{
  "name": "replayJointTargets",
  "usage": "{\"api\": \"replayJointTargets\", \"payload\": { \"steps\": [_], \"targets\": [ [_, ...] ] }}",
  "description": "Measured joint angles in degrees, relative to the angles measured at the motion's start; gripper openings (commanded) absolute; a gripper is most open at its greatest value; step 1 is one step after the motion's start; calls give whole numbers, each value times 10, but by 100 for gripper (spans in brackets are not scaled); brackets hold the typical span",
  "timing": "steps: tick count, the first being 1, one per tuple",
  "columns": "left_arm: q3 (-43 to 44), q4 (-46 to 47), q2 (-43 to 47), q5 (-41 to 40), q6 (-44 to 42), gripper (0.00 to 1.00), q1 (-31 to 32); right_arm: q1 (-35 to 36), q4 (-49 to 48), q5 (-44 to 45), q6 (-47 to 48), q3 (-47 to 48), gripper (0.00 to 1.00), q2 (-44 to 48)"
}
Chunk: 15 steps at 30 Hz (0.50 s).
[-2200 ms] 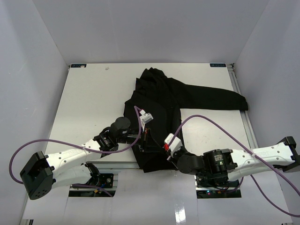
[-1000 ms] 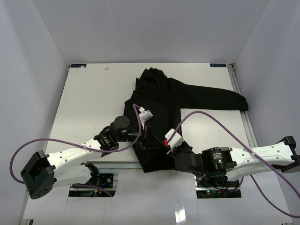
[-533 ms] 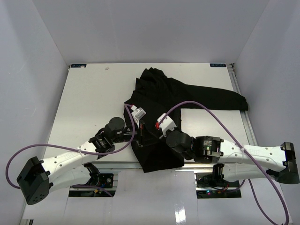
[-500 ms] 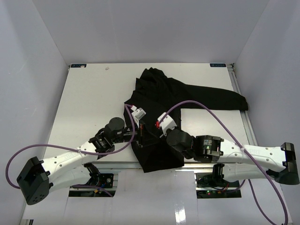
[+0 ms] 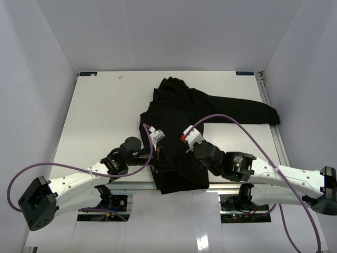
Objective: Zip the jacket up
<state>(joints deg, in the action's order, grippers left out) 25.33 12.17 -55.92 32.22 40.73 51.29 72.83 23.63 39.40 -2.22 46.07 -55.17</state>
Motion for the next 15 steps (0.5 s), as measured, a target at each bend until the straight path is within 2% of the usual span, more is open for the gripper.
{"api": "replayJointTargets", "payload": {
  "steps": [6,15],
  "targets": [
    [-3,3,27,1,3,0,1,-35,-43,6,34,-10,8,1],
    [-27,3,39,-23,2,0,1,-207,-119,-75,79,8,8,-104]
  ]
}}
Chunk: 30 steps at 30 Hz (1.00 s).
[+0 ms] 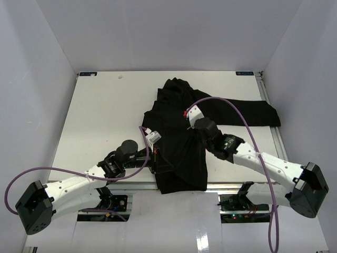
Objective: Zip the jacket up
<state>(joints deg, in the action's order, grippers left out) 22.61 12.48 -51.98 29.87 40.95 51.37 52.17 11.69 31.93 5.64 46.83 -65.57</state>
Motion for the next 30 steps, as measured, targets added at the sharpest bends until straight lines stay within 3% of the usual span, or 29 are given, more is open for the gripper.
{"api": "replayJointTargets", "payload": {
  "steps": [15,30],
  "targets": [
    [-15,1,49,-98,-3,0,0,-182,-95,-82,43,161,8,-213],
    [-95,-52,236,-197,6,0,-3,-203,-81,-113,77,323,8,-327]
  ]
}}
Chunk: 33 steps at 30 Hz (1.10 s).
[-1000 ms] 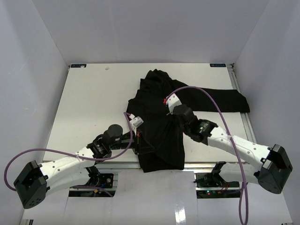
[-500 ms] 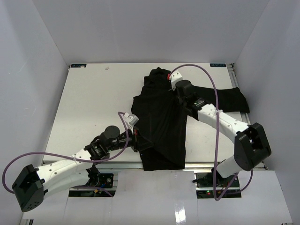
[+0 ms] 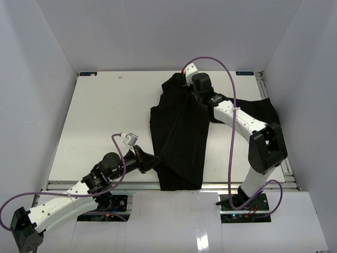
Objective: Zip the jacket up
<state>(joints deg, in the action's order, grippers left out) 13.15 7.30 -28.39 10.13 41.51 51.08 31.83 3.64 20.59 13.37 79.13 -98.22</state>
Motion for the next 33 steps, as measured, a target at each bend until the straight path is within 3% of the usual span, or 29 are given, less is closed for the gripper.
{"api": "replayJointTargets", "payload": {
  "steps": [8,21,26,28,32,33],
  "targets": [
    [-3,-14,0,-48,3,0,-4,-25,11,-18,7,77,8,-69],
    [24,-87,64,-129,6,0,-8,-74,66,-165,-11,179,8,-151],
    [23,-85,19,-140,7,0,-8,-100,66,-232,-24,189,8,-158],
    [25,-74,-11,-144,4,9,-7,-120,65,-280,-27,187,8,-157],
    [58,-74,-104,-140,-12,43,-4,-161,32,-366,-26,148,8,-144],
    [67,-81,-122,-134,-18,46,-1,-171,16,-372,-26,131,8,-137]
  ]
}}
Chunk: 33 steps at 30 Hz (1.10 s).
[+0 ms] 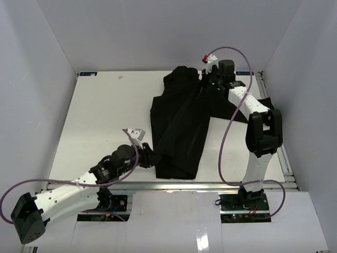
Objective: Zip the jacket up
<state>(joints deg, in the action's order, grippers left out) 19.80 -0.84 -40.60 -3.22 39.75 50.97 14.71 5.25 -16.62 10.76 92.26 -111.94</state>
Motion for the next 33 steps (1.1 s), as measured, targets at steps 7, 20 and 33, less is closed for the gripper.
{"api": "replayJointTargets", "payload": {
  "steps": [7,20,33],
  "targets": [
    [34,-34,-91,30,-20,64,17,-67,-101,-13,-15,-114,8,86],
    [268,30,-302,11,-122,66,17,-35,-137,-66,-52,-245,8,213],
    [384,58,-541,-22,-229,0,5,-11,-144,-92,-92,-296,8,235]
  ]
}}
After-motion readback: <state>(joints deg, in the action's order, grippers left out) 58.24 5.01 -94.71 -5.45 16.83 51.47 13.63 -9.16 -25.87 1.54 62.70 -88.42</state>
